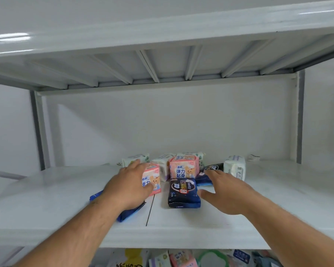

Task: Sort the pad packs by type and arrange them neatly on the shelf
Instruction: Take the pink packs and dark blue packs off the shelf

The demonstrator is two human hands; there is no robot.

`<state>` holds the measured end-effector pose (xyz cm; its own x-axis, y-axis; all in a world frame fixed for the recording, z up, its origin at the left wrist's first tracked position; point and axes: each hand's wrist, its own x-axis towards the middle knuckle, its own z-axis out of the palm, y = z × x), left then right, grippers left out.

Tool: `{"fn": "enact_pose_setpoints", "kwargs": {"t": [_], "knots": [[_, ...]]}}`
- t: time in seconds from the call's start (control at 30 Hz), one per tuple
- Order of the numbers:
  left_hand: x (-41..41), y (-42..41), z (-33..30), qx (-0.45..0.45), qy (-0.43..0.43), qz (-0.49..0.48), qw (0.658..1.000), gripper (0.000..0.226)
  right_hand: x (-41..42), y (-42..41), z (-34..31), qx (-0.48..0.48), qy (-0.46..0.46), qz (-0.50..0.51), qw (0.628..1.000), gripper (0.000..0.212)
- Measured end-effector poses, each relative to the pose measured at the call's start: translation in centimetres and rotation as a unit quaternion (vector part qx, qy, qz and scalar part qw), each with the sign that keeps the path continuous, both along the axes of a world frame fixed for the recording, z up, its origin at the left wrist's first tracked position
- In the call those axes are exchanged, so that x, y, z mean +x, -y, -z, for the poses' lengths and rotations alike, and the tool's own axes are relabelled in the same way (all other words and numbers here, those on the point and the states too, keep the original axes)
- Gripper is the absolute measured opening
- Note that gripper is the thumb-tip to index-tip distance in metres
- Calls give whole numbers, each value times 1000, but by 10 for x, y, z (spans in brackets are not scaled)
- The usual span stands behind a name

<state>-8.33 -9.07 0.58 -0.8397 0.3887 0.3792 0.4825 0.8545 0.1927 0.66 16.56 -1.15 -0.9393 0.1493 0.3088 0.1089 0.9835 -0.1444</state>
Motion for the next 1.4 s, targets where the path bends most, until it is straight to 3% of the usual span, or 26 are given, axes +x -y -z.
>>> {"fn": "enact_pose_setpoints", "kwargs": {"t": [0.27,0.4,0.5,0.63,0.7,0.87,1.03,1.1,1.23,1.4], "knots": [[-77,13,-6,-39,56,-28,997,97,-74,-6,-15,-72,-16,24,997,50],[-102,12,-4,-8,119,-7,993,91,-121,-16,-17,-110,-24,51,992,57],[-119,13,0,20,111,8,994,87,-151,-23,-17,-156,-6,62,986,62],[-136,14,5,46,133,30,990,98,-179,-33,-15,-208,44,55,976,78],[-140,15,6,62,149,43,986,99,-186,-36,-15,-227,65,47,971,76],[-143,15,7,73,158,59,983,100,-194,-41,-18,-201,53,58,976,74],[-141,14,3,61,187,59,979,99,-192,-44,-24,-235,92,47,966,61],[-141,15,1,61,196,61,977,100,-194,-43,-25,-230,93,46,968,67],[-140,14,1,121,209,69,968,103,-196,-39,-29,-214,103,40,971,105],[-132,10,2,162,211,75,961,102,-192,-35,-27,-232,104,37,966,90]]}}
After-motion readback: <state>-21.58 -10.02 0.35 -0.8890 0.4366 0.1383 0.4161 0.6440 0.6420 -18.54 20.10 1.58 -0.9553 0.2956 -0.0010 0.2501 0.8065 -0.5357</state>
